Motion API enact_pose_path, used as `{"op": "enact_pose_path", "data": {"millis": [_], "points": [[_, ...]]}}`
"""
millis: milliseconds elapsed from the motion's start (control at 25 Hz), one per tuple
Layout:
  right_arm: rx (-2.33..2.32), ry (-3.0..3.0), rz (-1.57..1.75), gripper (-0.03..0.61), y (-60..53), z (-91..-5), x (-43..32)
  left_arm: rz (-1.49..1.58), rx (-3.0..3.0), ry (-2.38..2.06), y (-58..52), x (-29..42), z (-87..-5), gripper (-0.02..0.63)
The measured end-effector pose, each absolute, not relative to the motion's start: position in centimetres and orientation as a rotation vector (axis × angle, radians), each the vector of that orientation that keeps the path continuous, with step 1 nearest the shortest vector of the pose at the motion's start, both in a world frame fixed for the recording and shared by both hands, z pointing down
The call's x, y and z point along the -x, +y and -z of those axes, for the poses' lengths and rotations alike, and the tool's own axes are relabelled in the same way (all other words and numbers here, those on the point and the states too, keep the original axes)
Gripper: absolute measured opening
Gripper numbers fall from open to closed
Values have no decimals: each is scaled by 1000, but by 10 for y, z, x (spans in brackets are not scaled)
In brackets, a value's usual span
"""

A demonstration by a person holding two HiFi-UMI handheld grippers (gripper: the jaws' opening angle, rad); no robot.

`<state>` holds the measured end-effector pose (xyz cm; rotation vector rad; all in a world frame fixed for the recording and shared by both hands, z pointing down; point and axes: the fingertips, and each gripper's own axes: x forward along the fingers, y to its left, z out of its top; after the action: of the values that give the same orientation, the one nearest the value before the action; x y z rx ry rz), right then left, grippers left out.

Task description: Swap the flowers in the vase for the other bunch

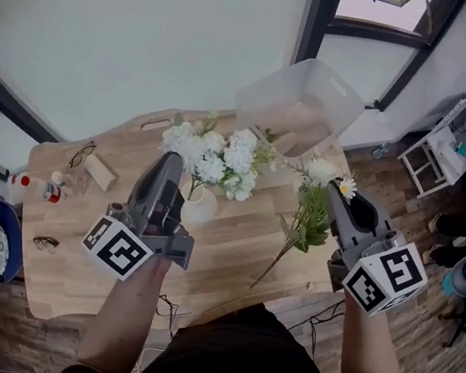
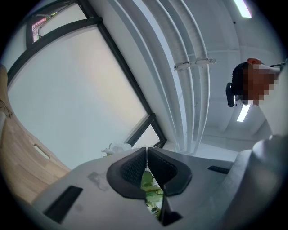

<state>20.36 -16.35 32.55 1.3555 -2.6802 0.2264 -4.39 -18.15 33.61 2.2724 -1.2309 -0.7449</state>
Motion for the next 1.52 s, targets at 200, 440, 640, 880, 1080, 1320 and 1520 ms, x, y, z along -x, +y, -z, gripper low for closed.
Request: {"op": "enact_pose_path", "data": {"millis": [200, 440, 640, 880, 1080, 1320, 1520], "points": [[-1324, -2684, -206, 54, -166, -321, -201, 673, -2293, -1314, -177, 44, -348, 18], [-1301, -2678, -199, 54, -167, -325, -195, 656, -2246, -1385, -172, 60, -369, 18], [-1294, -2678, -199, 54, -168, -323, -196, 639, -2186, -1427, -172, 61, -391, 18], [-1303, -2656, -216, 54, -165, -326, -197, 601, -2142, -1448, -175, 63, -413, 18], [-1325, -2635, -226, 54, -158, -336, -189, 572, -2119, -1471, -174, 77, -436, 18], [-1325, -2626, -245, 54, -157, -343, -186, 548, -2084, -1480, -179, 80, -453, 18], [-1327, -2634, -247, 54, -160, -341, -186, 529, -2063, -1471, -179, 76, -463, 18]]}}
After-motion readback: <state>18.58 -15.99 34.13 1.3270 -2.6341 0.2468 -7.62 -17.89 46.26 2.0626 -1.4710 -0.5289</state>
